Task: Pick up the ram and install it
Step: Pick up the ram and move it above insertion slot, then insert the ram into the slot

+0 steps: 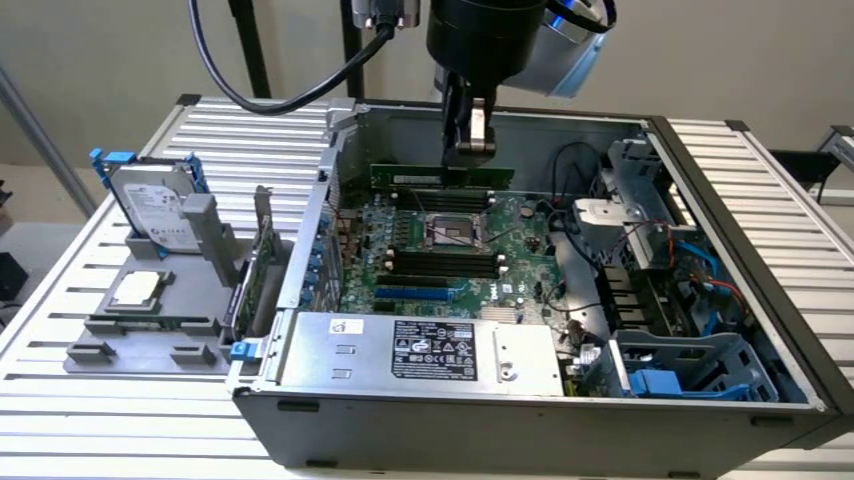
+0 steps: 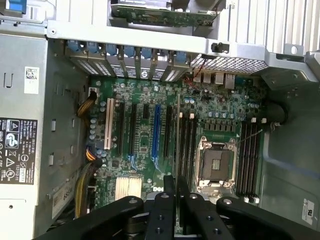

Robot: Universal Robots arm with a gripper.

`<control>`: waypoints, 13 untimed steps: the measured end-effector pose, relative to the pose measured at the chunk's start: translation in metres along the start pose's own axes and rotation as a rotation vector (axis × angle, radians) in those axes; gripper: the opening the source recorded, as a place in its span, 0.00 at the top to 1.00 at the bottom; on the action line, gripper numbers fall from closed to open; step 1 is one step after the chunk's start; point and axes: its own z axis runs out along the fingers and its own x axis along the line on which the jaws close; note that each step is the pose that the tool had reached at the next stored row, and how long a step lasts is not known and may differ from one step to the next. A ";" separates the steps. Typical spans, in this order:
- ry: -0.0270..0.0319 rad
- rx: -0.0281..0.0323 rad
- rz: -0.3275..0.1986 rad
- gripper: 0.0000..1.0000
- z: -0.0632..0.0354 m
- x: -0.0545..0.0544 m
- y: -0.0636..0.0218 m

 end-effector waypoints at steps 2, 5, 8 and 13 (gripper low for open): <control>0.0001 0.0000 0.000 0.87 0.0000 0.000 0.0001; 0.0001 0.0000 0.000 0.87 0.0000 0.000 0.0001; 0.0001 0.0000 0.000 0.87 0.0000 0.000 0.0001; 0.0005 0.0000 0.000 0.87 0.0001 -0.001 0.0000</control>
